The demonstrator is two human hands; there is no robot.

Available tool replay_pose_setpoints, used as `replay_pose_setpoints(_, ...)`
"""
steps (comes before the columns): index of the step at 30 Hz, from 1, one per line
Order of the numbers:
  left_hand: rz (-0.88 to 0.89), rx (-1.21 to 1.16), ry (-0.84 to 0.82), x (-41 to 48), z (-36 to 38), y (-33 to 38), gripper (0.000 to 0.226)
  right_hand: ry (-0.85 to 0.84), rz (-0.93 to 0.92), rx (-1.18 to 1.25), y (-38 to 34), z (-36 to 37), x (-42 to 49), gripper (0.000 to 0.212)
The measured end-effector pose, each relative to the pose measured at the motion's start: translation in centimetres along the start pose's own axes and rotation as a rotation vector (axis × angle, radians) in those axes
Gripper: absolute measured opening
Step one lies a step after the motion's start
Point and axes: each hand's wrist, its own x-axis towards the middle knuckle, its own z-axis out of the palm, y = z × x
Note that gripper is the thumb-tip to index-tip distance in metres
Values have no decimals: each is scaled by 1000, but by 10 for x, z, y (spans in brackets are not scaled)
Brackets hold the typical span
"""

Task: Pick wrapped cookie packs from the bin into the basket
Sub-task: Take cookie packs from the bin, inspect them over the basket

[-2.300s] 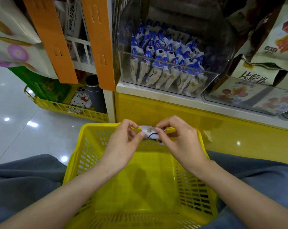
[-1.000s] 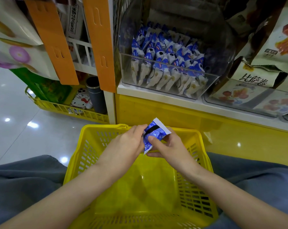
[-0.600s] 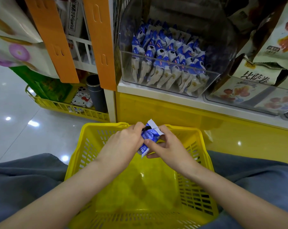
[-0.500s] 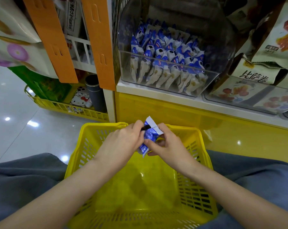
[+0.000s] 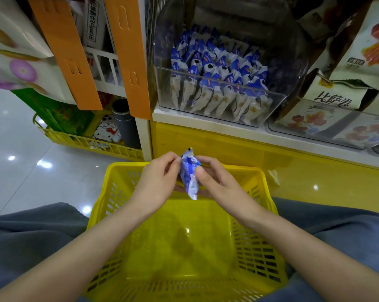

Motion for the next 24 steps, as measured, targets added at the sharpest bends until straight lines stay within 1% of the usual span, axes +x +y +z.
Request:
replay_pose_setpoints(1,-53,-76,-9,1,0,1,30,-2,18,23,-2,-1,1,36)
replay_pose_setpoints(3,-138,-155,-38,2,0,2,32,26,56,6,-4,-4,2,48)
replay_pose_setpoints(5,-228,-295,-72,1,3,4,33,82,86,-32,-4,-6,4,54)
replay_pose_setpoints(7,-342,-497,-118,0,6,9,33,139,74,-64,-4,-8,6,46)
replay_pose_setpoints(8,-374,-558,-148,-1,6,10,34,169,57,-73,-4,-9,7,40)
replay_pose_setpoints(9,-369,-562,-183,-1,7,9,34,198,43,-66,-3,-10,7,34)
replay_pose_setpoints(11,-293,-455,-248,-5,8,8,29,238,38,-16,-3,-12,7,25)
replay_pose_setpoints(13,-227,-368,-265,-8,6,10,27,230,46,31,-5,-14,7,23)
replay_pose_setpoints(15,-206,-344,-264,-7,4,11,26,227,33,22,-9,-16,7,24)
replay_pose_setpoints(18,-177,-296,-305,-4,-2,17,26,263,-45,-36,-15,-19,6,13)
replay_pose_setpoints(21,-163,-264,-341,-2,-5,22,24,289,-64,-62,-22,-20,5,21)
replay_pose_setpoints(24,-166,-297,-298,2,-8,27,22,231,-64,-108,-36,-22,7,19)
